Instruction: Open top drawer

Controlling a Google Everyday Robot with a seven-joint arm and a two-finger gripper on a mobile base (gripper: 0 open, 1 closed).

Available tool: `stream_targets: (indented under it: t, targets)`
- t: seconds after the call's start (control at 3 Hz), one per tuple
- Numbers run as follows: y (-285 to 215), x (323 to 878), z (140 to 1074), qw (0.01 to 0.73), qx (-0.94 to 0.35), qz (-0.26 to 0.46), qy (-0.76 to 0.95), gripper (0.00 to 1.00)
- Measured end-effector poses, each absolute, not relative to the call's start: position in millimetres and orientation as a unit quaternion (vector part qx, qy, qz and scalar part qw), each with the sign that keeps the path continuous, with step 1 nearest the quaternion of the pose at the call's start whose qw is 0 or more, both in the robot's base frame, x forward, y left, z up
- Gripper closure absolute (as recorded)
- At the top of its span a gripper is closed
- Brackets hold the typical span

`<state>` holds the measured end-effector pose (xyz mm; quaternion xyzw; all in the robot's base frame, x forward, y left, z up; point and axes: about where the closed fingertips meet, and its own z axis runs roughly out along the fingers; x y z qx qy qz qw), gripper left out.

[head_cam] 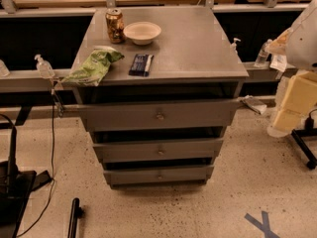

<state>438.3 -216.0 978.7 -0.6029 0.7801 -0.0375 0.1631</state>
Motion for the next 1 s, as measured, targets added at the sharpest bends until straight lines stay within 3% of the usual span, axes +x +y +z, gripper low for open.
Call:
stream_targets:
  t: [0.67, 1.0]
  targets:
    - [-210, 442, 977, 0.172, -0.613, -0.033, 0.771, 0.00]
    - [-185, 495, 963, 0.198, -0.615, -0.040, 0.762, 0.00]
